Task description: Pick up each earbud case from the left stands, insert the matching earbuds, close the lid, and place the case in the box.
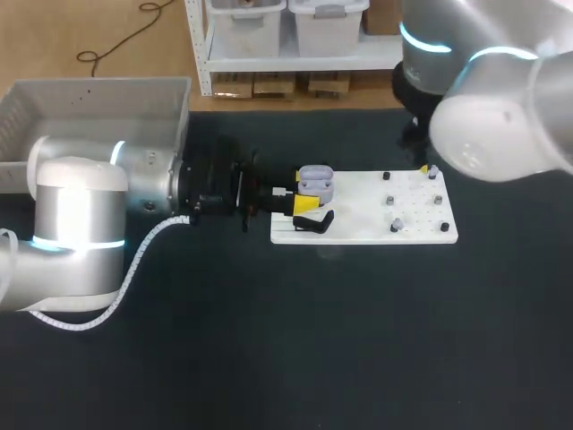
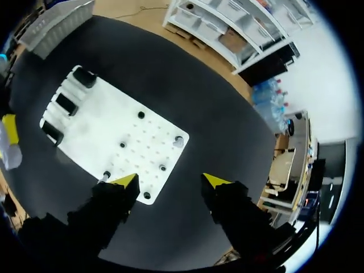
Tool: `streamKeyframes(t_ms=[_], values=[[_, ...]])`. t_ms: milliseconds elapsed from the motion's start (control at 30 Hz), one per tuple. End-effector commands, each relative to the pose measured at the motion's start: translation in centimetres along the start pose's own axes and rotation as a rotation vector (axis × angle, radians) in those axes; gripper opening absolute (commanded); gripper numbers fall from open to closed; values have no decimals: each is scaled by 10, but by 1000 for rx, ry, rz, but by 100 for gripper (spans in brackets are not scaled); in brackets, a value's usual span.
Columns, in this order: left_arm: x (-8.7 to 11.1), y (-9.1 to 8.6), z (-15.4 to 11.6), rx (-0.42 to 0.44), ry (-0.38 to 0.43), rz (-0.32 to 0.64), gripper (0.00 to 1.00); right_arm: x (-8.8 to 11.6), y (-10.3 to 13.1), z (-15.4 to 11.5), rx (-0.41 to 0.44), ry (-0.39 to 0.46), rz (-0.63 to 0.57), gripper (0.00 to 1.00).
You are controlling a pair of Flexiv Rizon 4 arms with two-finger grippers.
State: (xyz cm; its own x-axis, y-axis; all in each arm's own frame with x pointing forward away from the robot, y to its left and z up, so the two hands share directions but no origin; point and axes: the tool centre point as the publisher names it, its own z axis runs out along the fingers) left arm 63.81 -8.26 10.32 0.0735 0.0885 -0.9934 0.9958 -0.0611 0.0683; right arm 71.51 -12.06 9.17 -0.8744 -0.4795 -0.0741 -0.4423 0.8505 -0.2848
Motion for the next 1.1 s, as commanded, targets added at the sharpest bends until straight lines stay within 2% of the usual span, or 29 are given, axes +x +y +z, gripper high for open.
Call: streamKeyframes(t_ms=[33, 233, 367, 467, 633, 1100], values=[[1, -2, 0, -7, -1, 3, 0, -8, 7, 13, 51, 45, 51, 77], [1, -2, 0, -7, -1, 3, 0, -2, 2, 28, 41, 59, 180, 89], [1, -2, 0, -7, -1, 3, 0, 1, -1, 33, 24, 52, 252, 87], [1, -2, 0, -7, -1, 3, 0, 2, -2, 32, 22, 41, 283, 95], [1, -2, 0, -7, -1, 3, 0, 0, -3, 32, 34, 27, 301, 100], [1, -2, 0, -7, -1, 3, 0, -2, -5, 32, 37, 18, 314, 100]])
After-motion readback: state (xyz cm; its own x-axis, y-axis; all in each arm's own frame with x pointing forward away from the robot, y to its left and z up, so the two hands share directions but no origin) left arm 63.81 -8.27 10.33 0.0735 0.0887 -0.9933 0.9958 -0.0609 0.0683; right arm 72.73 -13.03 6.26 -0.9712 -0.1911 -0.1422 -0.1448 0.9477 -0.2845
